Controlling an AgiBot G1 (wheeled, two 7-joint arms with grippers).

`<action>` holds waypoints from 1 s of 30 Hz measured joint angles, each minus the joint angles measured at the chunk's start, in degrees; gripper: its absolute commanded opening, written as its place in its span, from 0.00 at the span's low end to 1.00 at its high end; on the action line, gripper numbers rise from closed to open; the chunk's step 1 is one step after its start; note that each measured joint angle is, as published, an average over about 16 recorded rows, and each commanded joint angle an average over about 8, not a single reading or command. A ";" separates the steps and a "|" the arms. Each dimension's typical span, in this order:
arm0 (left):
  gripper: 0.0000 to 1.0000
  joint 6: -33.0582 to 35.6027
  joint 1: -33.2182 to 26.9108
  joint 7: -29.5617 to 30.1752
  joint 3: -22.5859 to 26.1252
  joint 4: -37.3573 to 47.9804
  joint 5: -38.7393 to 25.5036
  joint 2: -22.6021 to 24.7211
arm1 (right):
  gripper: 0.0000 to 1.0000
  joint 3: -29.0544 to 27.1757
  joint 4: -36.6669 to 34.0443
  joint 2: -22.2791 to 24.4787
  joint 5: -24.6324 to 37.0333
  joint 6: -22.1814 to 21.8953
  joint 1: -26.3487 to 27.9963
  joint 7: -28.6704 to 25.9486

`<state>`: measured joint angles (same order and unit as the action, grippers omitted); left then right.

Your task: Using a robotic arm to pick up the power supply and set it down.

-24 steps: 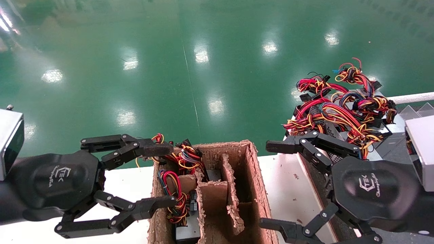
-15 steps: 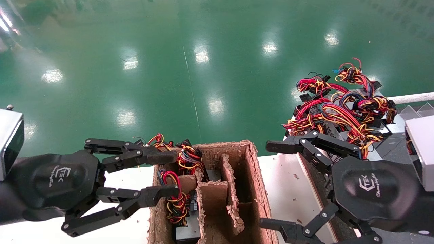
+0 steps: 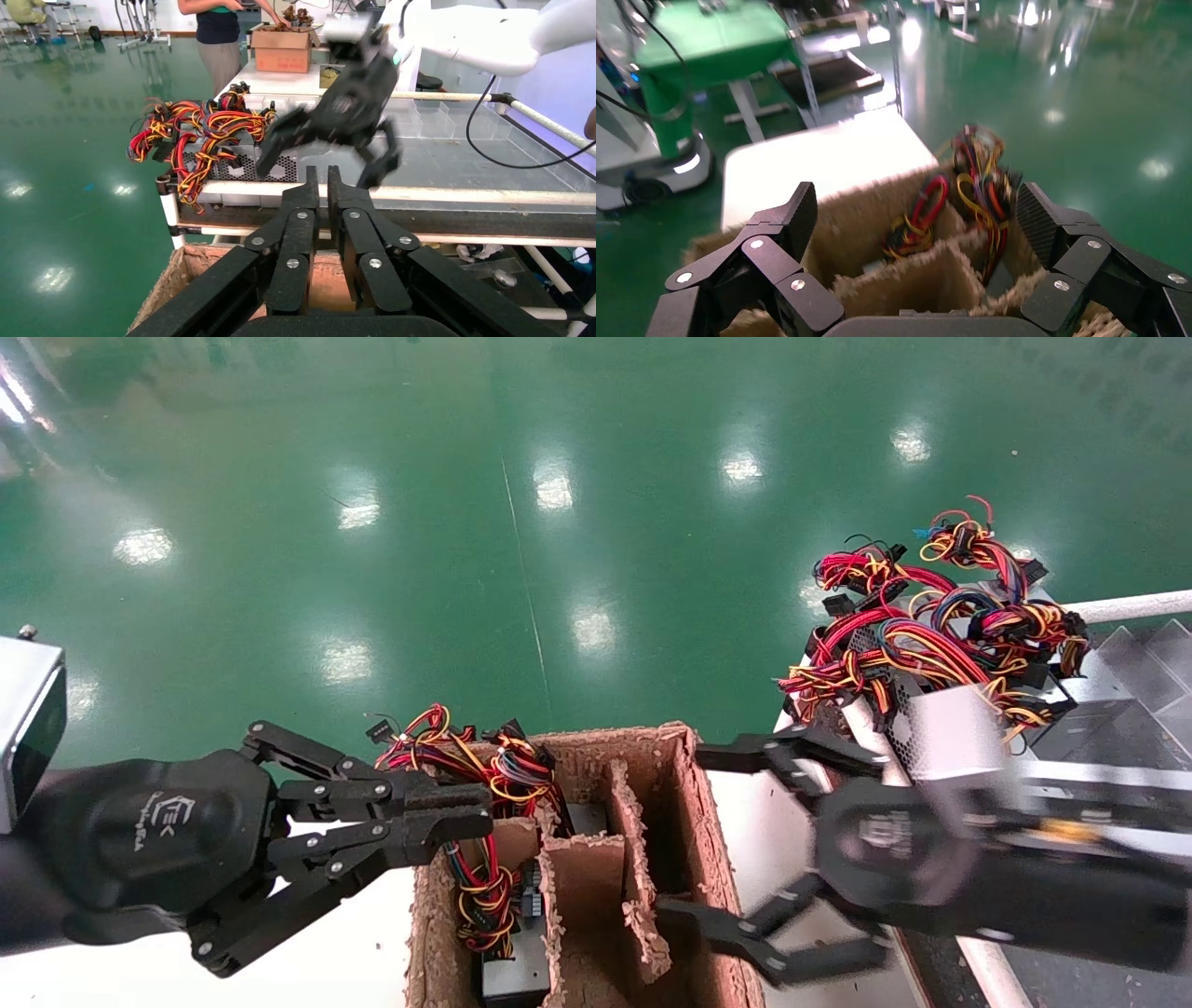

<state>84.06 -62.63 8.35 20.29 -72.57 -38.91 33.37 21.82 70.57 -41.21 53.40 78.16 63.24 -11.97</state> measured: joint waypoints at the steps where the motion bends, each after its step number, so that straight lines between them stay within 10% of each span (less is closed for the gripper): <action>1: 0.10 0.00 0.00 0.00 0.00 0.00 0.00 0.00 | 1.00 0.68 -0.64 -0.90 1.18 -0.57 0.31 -0.04; 9: 1.00 0.00 0.00 0.00 0.01 0.00 0.00 0.00 | 1.00 5.95 -8.29 -9.14 9.19 -3.39 3.83 0.52; 15: 1.00 0.00 0.00 -0.01 0.01 0.00 0.01 0.00 | 0.94 8.59 -15.28 -15.04 12.10 -2.98 6.90 2.21; 23: 1.00 -0.01 -0.01 -0.01 0.02 0.00 0.01 -0.01 | 0.06 10.91 -23.98 -21.96 13.88 -1.48 10.31 5.34; 30: 1.00 -0.01 -0.01 -0.01 0.02 0.00 0.01 -0.01 | 0.00 12.54 -30.75 -27.01 15.66 -1.57 12.62 8.00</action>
<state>84.06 -62.63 8.34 20.32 -72.57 -38.90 33.37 34.36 39.83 -68.22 69.05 76.59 75.86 -3.97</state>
